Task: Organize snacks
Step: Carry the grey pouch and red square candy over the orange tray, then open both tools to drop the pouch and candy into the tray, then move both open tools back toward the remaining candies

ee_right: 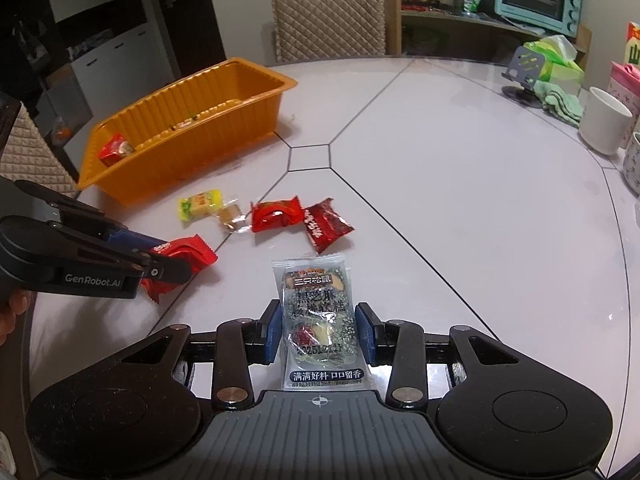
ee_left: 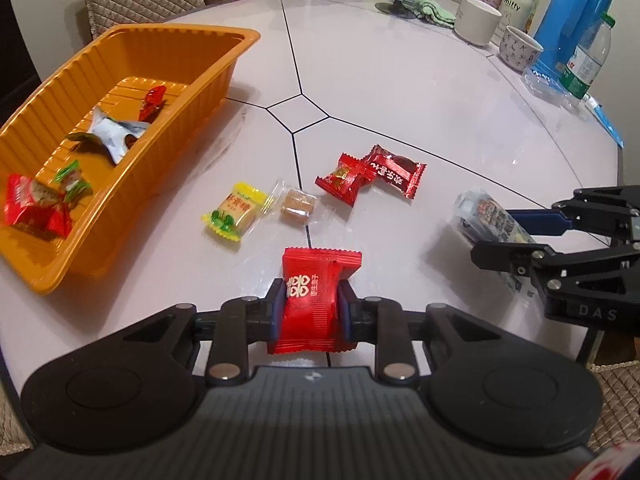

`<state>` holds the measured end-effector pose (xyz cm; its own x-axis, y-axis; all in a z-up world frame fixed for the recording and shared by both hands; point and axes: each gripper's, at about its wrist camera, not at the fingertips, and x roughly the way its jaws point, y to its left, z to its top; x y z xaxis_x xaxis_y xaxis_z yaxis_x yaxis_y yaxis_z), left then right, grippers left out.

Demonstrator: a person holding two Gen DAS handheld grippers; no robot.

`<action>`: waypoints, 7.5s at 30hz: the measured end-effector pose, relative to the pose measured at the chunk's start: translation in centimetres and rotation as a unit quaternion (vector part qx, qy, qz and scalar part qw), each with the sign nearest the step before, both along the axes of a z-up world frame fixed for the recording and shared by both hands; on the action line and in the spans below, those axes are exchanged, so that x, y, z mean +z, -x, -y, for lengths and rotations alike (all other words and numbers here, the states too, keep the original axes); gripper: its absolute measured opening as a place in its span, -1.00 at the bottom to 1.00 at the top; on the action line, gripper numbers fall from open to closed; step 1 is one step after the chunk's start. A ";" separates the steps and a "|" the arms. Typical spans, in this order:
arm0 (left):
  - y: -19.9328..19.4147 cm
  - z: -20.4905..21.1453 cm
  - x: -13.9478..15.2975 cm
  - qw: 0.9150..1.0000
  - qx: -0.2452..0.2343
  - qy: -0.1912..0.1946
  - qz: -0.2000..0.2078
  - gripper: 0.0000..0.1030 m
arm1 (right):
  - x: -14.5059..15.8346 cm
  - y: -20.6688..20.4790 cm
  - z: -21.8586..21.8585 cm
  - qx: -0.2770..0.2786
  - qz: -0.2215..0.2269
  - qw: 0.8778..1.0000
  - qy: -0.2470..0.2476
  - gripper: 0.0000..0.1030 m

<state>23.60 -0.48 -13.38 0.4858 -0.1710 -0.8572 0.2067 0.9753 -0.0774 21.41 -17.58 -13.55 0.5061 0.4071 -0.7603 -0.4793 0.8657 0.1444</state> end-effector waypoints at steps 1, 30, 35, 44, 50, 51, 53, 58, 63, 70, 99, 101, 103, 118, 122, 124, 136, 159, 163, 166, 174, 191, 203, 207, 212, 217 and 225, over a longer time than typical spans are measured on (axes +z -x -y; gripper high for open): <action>0.4 -0.1 0.2 1.000 0.003 0.002 0.002 -0.54 | 0.2 0.1 -0.1 0.003 0.001 1.000 -0.001 -0.24; 6.9 -8.0 8.9 0.986 0.140 0.010 0.090 -0.54 | 4.6 0.4 -10.3 0.140 0.015 0.989 -0.054 -0.24; 5.9 -9.5 9.8 0.982 0.156 0.008 0.101 -0.54 | 5.5 -1.2 -12.2 0.145 0.020 0.987 -0.067 -0.24; 2.3 -11.7 10.6 0.977 0.183 0.004 0.108 -0.54 | 6.6 -4.7 -15.8 0.138 0.035 0.987 -0.075 -0.24; -0.8 -13.2 10.1 0.974 0.198 -0.001 0.107 -0.53 | 6.7 -7.7 -17.9 0.120 0.035 0.989 -0.077 -0.24; -1.4 -13.5 10.0 0.974 0.200 -0.001 0.106 -0.53 | 6.7 -8.1 -18.3 0.117 0.036 0.989 -0.076 -0.24; -2.3 -14.0 9.7 0.974 0.203 -0.004 0.103 -0.53 | 6.7 -9.0 -19.0 0.113 0.037 0.990 -0.075 -0.24; -4.7 -15.1 9.0 0.973 0.208 -0.009 0.099 -0.53 | 6.2 -11.2 -20.7 0.103 0.036 0.992 -0.070 -0.24; -6.6 -15.9 8.3 0.973 0.208 -0.016 0.095 -0.53 | 5.4 -13.2 -21.4 0.092 0.038 0.993 -0.061 -0.24; -8.7 -17.0 6.8 0.974 0.213 -0.014 0.080 -0.53 | 4.1 -15.7 -22.2 0.078 0.039 0.995 -0.048 -0.24; -12.2 -18.8 4.5 0.972 0.229 -0.019 0.058 -0.52 | 2.7 -18.9 -22.0 0.052 0.037 0.997 -0.037 -0.24; -12.3 -18.8 4.4 0.972 0.228 -0.019 0.060 -0.44 | 2.6 -19.1 -22.0 0.050 0.037 0.997 -0.036 -0.24; -12.5 -18.9 4.5 0.971 0.232 -0.017 0.061 -0.23 | 2.6 -19.2 -21.9 0.049 0.037 0.997 -0.035 -0.24; -12.7 -19.0 4.2 0.971 0.231 -0.017 0.059 -0.22 | 2.2 -20.3 -21.4 0.032 0.054 0.998 -0.032 -0.23; -12.7 -19.1 4.2 0.971 0.231 -0.017 0.057 -0.22 | 2.2 -20.3 -21.3 0.027 0.060 0.997 -0.036 -0.21; -12.6 -19.1 4.1 0.971 0.232 -0.016 0.055 -0.21 | 2.4 -20.2 -21.1 0.023 0.066 0.997 -0.044 -0.15; -10.4 -18.6 5.1 0.971 0.230 -0.010 0.060 -0.21 | 3.6 -17.9 -19.9 0.030 0.055 0.996 -0.059 0.13; -0.5 -15.1 9.6 0.967 0.238 0.004 0.088 -0.08 | 6.9 -8.4 -15.2 0.042 0.040 0.994 -0.087 0.18; 1.5 -14.1 9.9 0.967 0.239 0.007 0.088 -0.08 | 7.3 -6.6 -13.9 0.043 0.034 0.995 -0.088 0.21; 2.9 -13.2 9.9 0.968 0.238 0.010 0.085 -0.07 | 7.4 -5.2 -12.8 0.044 0.025 0.995 -0.088 0.24; 6.0 -10.3 9.1 0.972 0.226 0.013 0.067 -0.07 | 6.9 -1.7 -9.9 0.049 0.008 0.996 -0.081 0.29; 9.3 -4.4 7.2 0.979 0.199 0.011 0.038 -0.07 | 5.3 1.9 -4.2 0.040 -0.025 0.997 -0.059 0.33; 9.2 -2.1 6.0 0.983 0.183 0.006 0.026 -0.07 | 4.3 2.3 -1.5 0.024 -0.030 0.998 -0.042 0.33; 8.8 -1.5 5.6 0.984 0.177 0.004 0.021 -0.07 | 3.9 2.1 -0.9 0.019 -0.035 0.998 -0.040 0.33; 8.1 -1.1 5.1 0.985 0.172 0.000 0.018 -0.07 | 3.3 1.6 -0.5 0.012 -0.037 0.999 -0.034 0.33; 6.9 -1.0 4.4 0.986 0.165 -0.004 0.022 -0.07 | 2.8 0.6 -0.2 0.008 -0.020 1.000 -0.021 0.33; 4.7 -1.0 2.8 0.988 0.154 -0.010 0.017 -0.07 | 1.4 -1.9 0.0 0.006 -0.012 1.000 -0.003 0.33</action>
<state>18.89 0.55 -10.59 0.5402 0.0065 -0.8415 -0.0986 0.9936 -0.0556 23.27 -17.56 -12.12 0.4823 0.4175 -0.7701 -0.4858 0.8591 0.1615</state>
